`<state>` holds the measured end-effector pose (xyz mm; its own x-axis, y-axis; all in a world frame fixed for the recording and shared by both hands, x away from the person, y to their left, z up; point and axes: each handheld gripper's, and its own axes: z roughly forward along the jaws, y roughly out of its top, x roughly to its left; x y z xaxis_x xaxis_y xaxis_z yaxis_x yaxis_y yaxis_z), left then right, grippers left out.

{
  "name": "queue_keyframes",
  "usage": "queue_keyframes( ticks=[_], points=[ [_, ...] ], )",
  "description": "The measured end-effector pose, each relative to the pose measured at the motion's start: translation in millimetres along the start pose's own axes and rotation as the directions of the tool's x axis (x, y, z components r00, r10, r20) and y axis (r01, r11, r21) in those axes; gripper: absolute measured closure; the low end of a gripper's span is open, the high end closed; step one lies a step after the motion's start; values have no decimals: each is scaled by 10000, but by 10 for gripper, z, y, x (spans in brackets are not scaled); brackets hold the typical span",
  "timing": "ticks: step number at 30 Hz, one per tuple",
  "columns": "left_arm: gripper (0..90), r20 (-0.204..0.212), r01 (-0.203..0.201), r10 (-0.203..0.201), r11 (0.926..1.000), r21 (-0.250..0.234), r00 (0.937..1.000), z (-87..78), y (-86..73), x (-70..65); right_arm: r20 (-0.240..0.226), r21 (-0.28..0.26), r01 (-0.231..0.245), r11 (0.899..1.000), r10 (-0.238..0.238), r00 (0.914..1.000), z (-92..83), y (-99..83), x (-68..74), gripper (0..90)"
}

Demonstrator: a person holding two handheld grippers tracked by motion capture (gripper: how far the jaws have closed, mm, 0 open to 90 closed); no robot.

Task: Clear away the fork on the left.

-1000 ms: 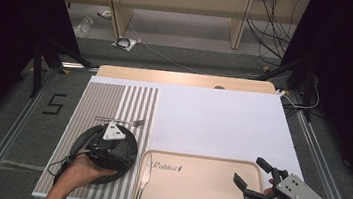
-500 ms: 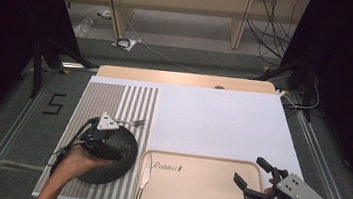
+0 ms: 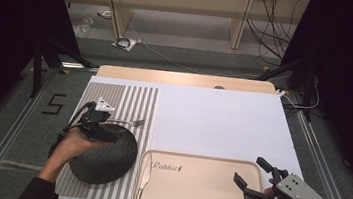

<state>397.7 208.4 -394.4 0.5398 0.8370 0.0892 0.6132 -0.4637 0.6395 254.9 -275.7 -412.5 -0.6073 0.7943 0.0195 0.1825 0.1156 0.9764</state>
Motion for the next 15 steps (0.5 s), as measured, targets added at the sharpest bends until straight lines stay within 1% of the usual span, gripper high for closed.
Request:
queue_keyframes(
  ticks=[3, 9, 11, 12, 15],
  points=[
    [217, -52, 77, -76, 9999, 113, 10000, 51, 57, 88, -17, -42, -4, 10000, 4, 10000, 8, 0, 2, 158],
    [218, -288, -145, 162, 9982, 584, 9995, 191, 148, 228, -15, -23, 7, 10000, -7, 10000, 6, -1, -3, 158],
    [220, -205, -81, 94, 9980, 626, 9997, 241, 174, 286, -27, 2, -12, 10000, 12, 10000, 0, 1, -4, 158],
    [220, -171, -76, 88, 9974, 722, 9998, 275, 184, 317, -27, -5, -8, 10000, 8, 10000, -2, 2, -4, 158],
    [221, -295, -186, 219, 9942, 1063, 9993, 378, 199, 386, -39, -10, 5, 10000, -5, 10000, -2, 3, -2, 158]
  ],
)
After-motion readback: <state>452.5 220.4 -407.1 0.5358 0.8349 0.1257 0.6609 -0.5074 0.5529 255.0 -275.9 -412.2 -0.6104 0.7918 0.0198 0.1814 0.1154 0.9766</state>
